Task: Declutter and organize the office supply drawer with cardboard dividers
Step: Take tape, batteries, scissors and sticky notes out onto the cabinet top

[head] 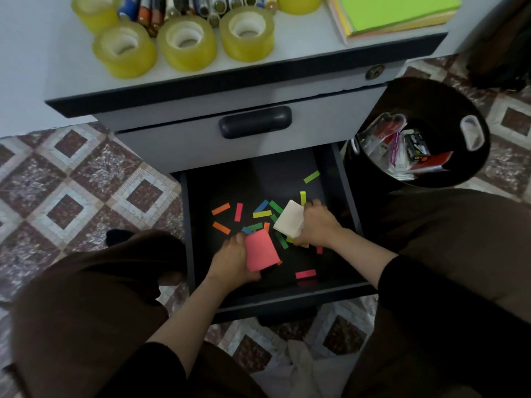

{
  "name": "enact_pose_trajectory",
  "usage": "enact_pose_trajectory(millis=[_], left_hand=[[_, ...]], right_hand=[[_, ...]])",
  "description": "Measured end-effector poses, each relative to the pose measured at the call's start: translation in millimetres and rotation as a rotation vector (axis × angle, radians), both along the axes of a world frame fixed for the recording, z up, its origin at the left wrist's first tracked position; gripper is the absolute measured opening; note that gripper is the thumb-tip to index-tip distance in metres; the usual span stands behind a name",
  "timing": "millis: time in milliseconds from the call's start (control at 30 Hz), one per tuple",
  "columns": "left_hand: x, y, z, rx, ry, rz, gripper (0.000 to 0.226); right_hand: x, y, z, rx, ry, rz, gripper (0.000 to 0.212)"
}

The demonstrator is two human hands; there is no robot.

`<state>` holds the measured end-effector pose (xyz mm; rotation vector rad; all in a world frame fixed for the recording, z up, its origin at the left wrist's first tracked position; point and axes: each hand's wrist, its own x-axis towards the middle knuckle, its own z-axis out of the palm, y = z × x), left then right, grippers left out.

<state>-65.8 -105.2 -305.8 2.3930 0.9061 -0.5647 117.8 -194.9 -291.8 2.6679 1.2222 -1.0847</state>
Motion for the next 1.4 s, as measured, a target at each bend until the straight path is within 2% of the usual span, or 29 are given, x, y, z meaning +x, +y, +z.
enact_pose_trajectory(millis=[267, 400, 500, 667, 833, 967, 1167, 1233, 1400], left_hand=[[-3, 2, 43, 0.062, -0.193, 0.003, 0.076], [-5, 4, 76, 0.077, -0.309, 0.039, 0.087], [-3, 8, 101, 0.136, -0.396, 0.061, 0.086], [5, 17, 145, 0.251, -0.505, 0.089, 0.087], [17, 26, 186, 0.380, -0.619, 0.101, 0.100], [36, 36, 214, 0.401, -0.659, 0.084, 0.091], [77, 47, 254, 0.419, -0.752, 0.046, 0.093], [95, 53, 266, 0.419, -0.779, 0.035, 0.085], [136, 72, 288, 0.454, -0.825, -0.002, 0.076]], right_hand=[[5, 13, 60, 0.161, 0.029, 0.043, 0.071], [7, 7, 92, 0.224, -0.015, 0.093, 0.066], [10, 2, 119, 0.296, -0.048, 0.108, 0.062], [19, -8, 174, 0.447, -0.034, 0.125, 0.090], [36, -18, 230, 0.580, -0.053, 0.112, 0.082], [56, -20, 254, 0.717, -0.039, 0.022, 0.077], [92, -6, 271, 0.798, -0.142, -0.083, 0.086], [104, 2, 277, 0.823, -0.164, -0.131, 0.086], [129, 16, 289, 0.832, -0.170, -0.218, 0.054]])
